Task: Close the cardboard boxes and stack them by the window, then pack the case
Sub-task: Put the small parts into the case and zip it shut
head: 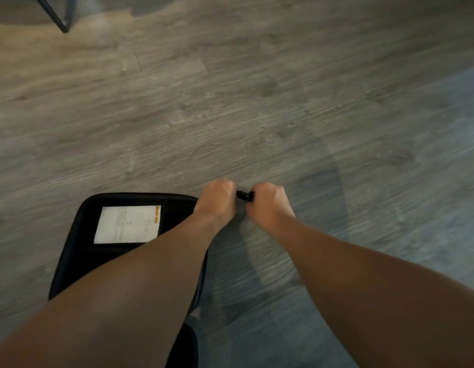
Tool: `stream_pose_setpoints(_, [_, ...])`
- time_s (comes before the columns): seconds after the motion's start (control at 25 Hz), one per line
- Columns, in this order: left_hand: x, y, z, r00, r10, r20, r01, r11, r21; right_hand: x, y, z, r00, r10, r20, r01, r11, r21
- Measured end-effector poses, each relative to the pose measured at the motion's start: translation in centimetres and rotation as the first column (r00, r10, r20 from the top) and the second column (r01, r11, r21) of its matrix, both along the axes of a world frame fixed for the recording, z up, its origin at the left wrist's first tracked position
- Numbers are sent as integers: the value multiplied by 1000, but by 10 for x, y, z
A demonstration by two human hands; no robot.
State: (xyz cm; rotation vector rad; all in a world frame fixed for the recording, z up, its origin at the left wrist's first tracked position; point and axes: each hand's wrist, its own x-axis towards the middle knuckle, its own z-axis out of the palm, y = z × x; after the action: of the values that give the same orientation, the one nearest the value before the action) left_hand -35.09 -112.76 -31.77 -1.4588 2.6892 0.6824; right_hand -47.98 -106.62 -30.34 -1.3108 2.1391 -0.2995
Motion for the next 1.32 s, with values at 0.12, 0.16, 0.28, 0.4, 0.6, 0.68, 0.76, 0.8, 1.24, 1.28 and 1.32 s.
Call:
stream_pose_setpoints(0.12, [17,-4,15,998,52,-40,-53,998,-29,9,-7,15,998,67,-8,-67,997,-43])
stream_pose_setpoints(0.16, [28,-5,20,997,58,-58,-60,998,-34,15,-10,20,995,97,-11,-98,993,-64])
stream_pose_setpoints(0.28, [72,-7,36,990,117,-72,-119,992,-31,47,-18,34,979,205,-1,-204,974,-96])
stream_pose_setpoints(0.4, [116,-1,41,976,207,-66,-207,978,2,88,-21,36,959,282,8,-281,956,-81])
stream_pose_setpoints(0.6, [187,26,29,975,223,-9,-223,974,39,149,-15,24,896,443,-33,-444,895,-45])
stream_pose_setpoints(0.68, [201,36,25,974,226,8,-226,971,76,160,-14,16,871,485,-72,-487,873,-7])
stream_pose_setpoints(0.76, [210,40,23,971,239,-13,-238,968,82,164,-17,13,863,496,-94,-498,867,9])
stream_pose_setpoints(0.8, [215,41,23,966,255,-32,-252,965,72,165,-22,14,863,496,-93,-498,867,-3])
stream_pose_setpoints(1.24, [256,69,20,941,211,264,-212,977,-24,152,-46,22,724,623,-296,-641,766,45])
stream_pose_setpoints(1.28, [258,67,22,932,223,287,-224,974,-30,151,-45,22,714,632,-303,-650,759,52])
stream_pose_setpoints(1.32, [260,65,23,922,241,304,-242,970,-33,149,-44,21,699,640,-319,-659,750,62])
